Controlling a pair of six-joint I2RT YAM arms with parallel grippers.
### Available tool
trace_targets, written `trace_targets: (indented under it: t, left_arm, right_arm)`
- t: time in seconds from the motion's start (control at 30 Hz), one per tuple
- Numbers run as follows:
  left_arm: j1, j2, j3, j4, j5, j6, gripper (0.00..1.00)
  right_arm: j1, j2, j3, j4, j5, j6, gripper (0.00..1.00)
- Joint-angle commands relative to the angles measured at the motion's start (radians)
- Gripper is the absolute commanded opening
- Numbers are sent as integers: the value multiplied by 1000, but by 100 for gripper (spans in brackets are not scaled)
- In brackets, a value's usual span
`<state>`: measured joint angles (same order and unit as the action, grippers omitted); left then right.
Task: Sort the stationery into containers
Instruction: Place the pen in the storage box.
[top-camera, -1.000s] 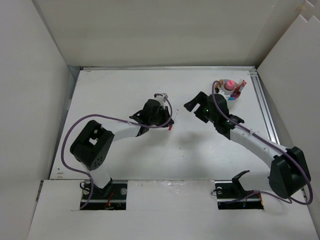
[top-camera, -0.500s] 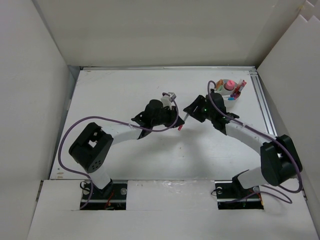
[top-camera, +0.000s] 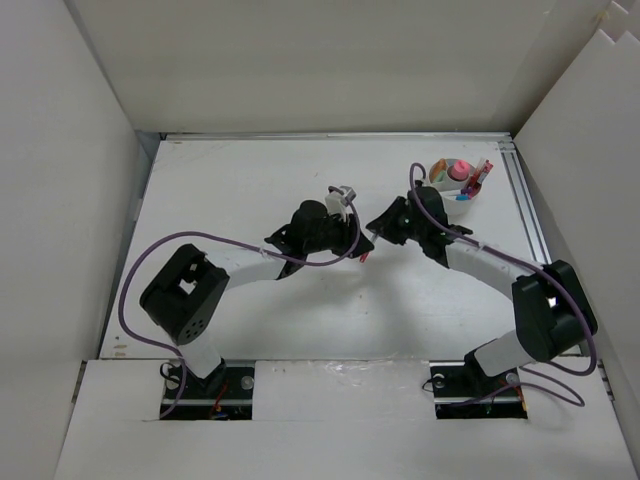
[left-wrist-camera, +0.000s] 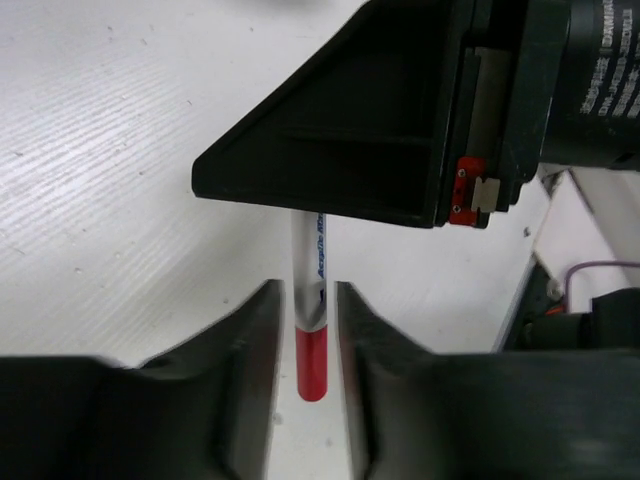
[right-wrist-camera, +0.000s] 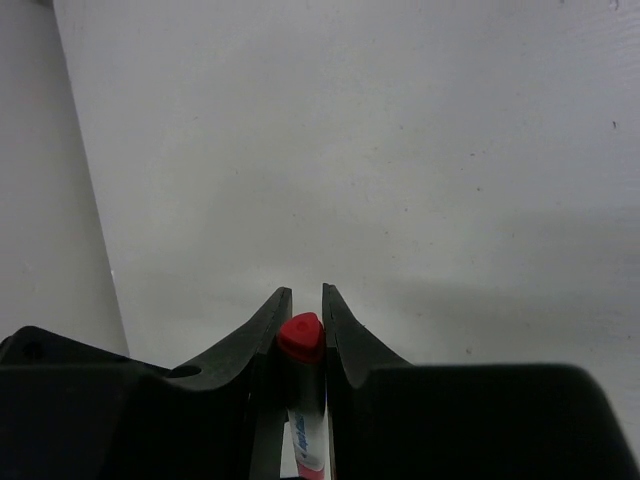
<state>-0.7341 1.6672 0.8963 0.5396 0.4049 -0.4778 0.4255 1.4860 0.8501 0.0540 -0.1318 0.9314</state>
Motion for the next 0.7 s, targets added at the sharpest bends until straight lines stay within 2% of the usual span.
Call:
trace_targets:
  t: [0.0, 0.17, 0.2, 0.23, 0.37, 0.5, 0.57, 0.67]
  left_arm:
    - [-2, -1, 16, 46, 11, 36, 33]
    - [-2, -64, 4, 45, 11, 56, 75]
    - [-2, -82, -8, 45, 11, 56, 90]
    - [-2, -102, -8, 34, 11, 56, 100]
    - [-2, -210, -68, 25, -29, 56, 100]
    - [-2, -257, -77, -15, -75, 47, 100]
    - [-2, -248, -77, -29, -75, 47, 100]
    - [-2, -212, -68, -13, -20, 27, 100]
  right_arm:
    - [-10, -15, 14, 40, 37, -8, 4]
    - [-53, -15, 23, 49, 83, 12, 4]
    - [-63, -15, 35, 49, 83, 12, 2]
    - [-76, -15, 35, 38, 93, 24, 2]
    - [-132, -36, 96, 3, 207, 44, 2]
    - [-183, -47, 194, -81, 539, 67, 2]
    - [-226, -47, 245, -103, 636, 67, 2]
    - [-264, -1, 312, -160, 854, 95, 2]
